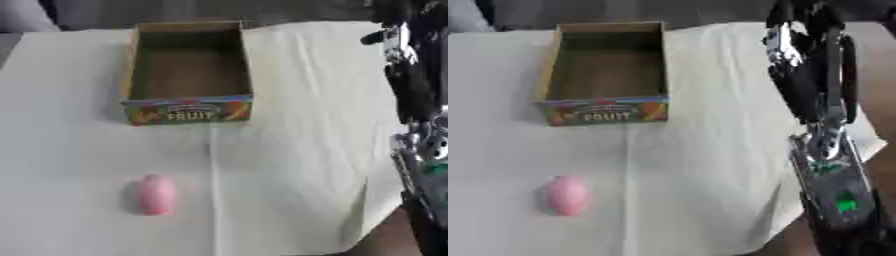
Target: Pick up objects on the table and place them in the box.
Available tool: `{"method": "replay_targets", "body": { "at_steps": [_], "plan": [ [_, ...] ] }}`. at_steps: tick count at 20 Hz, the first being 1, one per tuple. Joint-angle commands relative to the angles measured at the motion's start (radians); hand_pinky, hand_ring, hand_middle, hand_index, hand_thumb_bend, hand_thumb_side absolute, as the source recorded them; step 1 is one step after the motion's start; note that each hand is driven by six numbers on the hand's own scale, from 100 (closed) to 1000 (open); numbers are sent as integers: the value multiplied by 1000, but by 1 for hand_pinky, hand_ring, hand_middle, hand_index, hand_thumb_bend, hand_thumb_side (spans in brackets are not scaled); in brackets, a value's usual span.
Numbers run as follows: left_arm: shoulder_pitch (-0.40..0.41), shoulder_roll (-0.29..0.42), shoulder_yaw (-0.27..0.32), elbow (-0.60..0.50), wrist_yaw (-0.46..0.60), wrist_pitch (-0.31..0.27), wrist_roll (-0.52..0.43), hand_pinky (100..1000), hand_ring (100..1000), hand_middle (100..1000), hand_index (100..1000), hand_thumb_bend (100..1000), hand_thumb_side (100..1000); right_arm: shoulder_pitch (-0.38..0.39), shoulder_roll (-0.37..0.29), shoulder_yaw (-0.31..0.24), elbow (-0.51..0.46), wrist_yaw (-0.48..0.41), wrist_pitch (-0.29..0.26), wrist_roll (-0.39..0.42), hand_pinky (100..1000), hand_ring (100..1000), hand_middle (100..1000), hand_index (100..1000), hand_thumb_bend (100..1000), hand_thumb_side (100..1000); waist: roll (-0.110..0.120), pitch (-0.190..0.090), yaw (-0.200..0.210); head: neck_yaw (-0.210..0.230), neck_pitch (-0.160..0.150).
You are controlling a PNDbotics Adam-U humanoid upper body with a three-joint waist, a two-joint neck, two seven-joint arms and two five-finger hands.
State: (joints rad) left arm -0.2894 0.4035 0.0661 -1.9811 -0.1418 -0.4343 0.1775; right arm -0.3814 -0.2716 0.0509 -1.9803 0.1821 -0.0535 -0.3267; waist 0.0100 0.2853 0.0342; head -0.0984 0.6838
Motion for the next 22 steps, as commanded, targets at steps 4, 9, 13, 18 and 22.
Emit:
{"method": "replay_targets", "body": {
  "at_steps": [4, 9, 13, 18, 22],
  "plan": [
    [3, 70, -2, -19, -82, 11, -102, 636, 580, 632, 844, 100, 620, -8, -16, -1, -20, -3, 0, 3, 537, 781, 536, 775, 150, 629, 2, -25, -2, 6, 6],
    [5, 238, -45, -19, -233, -29, -288, 687, 628, 674, 877, 100, 709, -1, -21, 2, -20, -3, 2, 5, 538, 782, 536, 775, 148, 628, 11, -35, -4, 0, 8],
    [-24, 384, -104, -19, -341, -24, -353, 717, 665, 688, 892, 100, 657, 2, -24, 5, -20, -3, 3, 9, 538, 782, 536, 776, 148, 628, 17, -42, -6, 0, 13],
    [-70, 505, -215, -19, -302, 81, -455, 718, 681, 704, 904, 100, 655, 1, -26, 10, -20, -6, 4, 15, 539, 782, 536, 776, 149, 628, 19, -44, -18, 12, 18],
    [-118, 553, -269, -19, -278, 75, -545, 737, 708, 723, 913, 100, 662, 0, -26, 14, -20, -9, 4, 20, 539, 782, 535, 776, 150, 628, 20, -46, -23, 19, 19]
  ]
}}
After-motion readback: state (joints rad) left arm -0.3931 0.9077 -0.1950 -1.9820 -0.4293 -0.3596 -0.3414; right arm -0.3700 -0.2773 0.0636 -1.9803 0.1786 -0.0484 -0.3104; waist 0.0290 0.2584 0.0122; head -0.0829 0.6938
